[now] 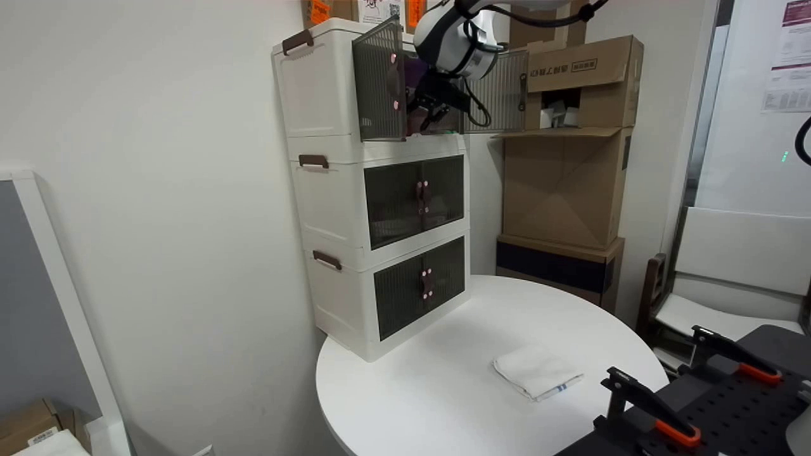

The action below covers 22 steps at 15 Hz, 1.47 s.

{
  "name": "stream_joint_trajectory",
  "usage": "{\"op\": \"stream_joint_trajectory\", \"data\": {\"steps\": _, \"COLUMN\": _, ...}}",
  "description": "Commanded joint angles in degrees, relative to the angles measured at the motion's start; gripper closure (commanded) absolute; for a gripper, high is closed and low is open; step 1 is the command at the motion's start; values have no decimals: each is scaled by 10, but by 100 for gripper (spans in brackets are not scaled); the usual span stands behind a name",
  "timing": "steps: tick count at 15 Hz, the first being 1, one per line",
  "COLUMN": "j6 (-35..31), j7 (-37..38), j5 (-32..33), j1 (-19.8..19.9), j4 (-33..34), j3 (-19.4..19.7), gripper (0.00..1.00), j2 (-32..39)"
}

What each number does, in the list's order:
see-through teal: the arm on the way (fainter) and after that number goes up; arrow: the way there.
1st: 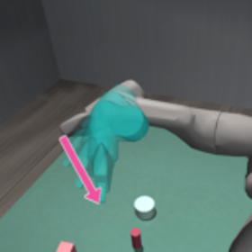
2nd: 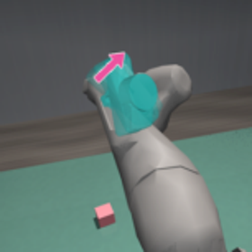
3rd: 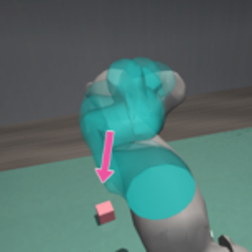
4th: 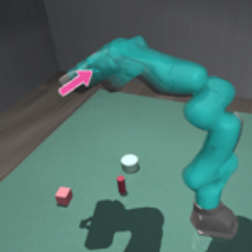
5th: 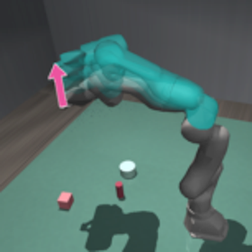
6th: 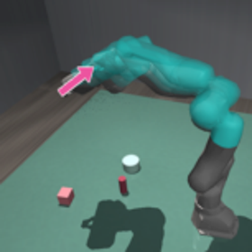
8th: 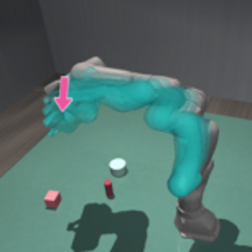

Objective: Remove the red mug from the topmost cabinet.

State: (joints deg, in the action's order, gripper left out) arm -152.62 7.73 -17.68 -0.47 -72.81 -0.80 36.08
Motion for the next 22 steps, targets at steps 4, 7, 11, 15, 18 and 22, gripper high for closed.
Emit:
{"op": "stream_joint_trajectory", "data": {"steps": 4, "j6": 9, "j7": 21, "j5": 20, "j1": 2, "j4": 51, "j3": -2, "gripper": 97, "j2": 38}}
{"op": "stream_joint_trajectory", "data": {"steps": 7, "j6": 18, "j7": 16, "j5": 11, "j1": 10, "j4": 51, "j3": -11, "gripper": 64, "j2": 34}}
{"op": "stream_joint_trajectory", "data": {"steps": 11, "j6": 35, "j7": -3, "j5": -22, "j1": 36, "j4": 55, "j3": -48, "gripper": 43, "j2": 14}}
{"op": "stream_joint_trajectory", "data": {"steps": 15, "j6": 17, "j7": 34, "j5": -46, "j1": 43, "j4": 75, "j3": -52, "gripper": 12, "j2": 7}}
{"op": "stream_joint_trajectory", "data": {"steps": 18, "j6": 16, "j7": 77, "j5": -36, "j1": 33, "j4": 77, "j3": -32, "gripper": 0, "j2": 17}}
{"op": "stream_joint_trajectory", "data": {"steps": 22, "j6": 18, "j7": 114, "j5": -25, "j1": 23, "j4": 82, "j3": -19, "gripper": 0, "j2": 28}}
